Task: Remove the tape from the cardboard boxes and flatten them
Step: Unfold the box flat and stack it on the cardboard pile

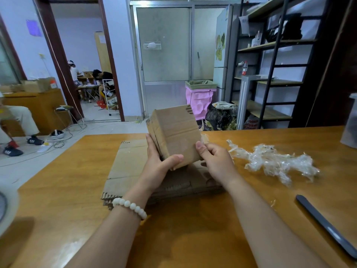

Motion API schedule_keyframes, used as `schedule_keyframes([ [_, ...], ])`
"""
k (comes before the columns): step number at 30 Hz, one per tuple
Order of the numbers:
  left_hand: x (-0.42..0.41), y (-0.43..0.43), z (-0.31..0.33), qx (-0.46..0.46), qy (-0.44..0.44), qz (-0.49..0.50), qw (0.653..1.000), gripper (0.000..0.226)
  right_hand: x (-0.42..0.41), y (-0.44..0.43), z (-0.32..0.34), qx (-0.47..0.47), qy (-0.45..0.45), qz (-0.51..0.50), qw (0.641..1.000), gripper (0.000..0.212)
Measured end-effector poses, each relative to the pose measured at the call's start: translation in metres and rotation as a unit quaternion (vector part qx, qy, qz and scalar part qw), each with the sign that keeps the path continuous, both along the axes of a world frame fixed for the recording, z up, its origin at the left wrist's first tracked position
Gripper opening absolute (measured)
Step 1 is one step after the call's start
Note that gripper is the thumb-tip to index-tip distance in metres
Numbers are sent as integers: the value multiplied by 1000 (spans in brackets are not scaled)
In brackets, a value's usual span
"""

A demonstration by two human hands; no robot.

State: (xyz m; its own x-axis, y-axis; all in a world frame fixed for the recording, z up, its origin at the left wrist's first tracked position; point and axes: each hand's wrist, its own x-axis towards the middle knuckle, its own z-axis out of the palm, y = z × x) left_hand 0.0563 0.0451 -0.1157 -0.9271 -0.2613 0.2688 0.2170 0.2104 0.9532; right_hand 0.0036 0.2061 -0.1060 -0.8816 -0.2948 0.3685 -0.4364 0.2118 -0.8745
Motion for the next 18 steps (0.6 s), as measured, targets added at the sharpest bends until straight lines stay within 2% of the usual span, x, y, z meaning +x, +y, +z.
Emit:
schedule_keyframes([
  [2, 1, 1, 1, 9, 3, -2, 1000, 142, -3, 1, -2, 15, 7, 12, 1000, 68],
  [4, 1, 1, 1, 17, 5, -3, 1000, 140, -3, 1, -3, 26, 6, 16, 1000, 54],
  [8, -1, -2, 0, 62, 18, 15, 998, 127, 4, 6, 5, -81, -86, 39, 992, 33],
  [9, 0, 0, 0, 53, 19, 15, 998, 119, 6, 7, 6, -78, -86, 51, 992, 33],
  [11, 1, 4, -1, 28, 25, 12, 999, 108, 7, 4, 2, -6, -48, 41, 998, 50],
  [12, 1, 4, -1, 29, 28, 9, 999, 108, 5, 2, -1, 17, -31, 19, 999, 55],
  [16, 1, 1, 1, 28, 21, -1, 999, 128, 1, 0, -4, -20, -20, 7, 1000, 29],
  [18, 0, 0, 1, 9, 10, 3, 1000, 130, 0, 2, -2, -14, -11, 9, 1000, 26],
])
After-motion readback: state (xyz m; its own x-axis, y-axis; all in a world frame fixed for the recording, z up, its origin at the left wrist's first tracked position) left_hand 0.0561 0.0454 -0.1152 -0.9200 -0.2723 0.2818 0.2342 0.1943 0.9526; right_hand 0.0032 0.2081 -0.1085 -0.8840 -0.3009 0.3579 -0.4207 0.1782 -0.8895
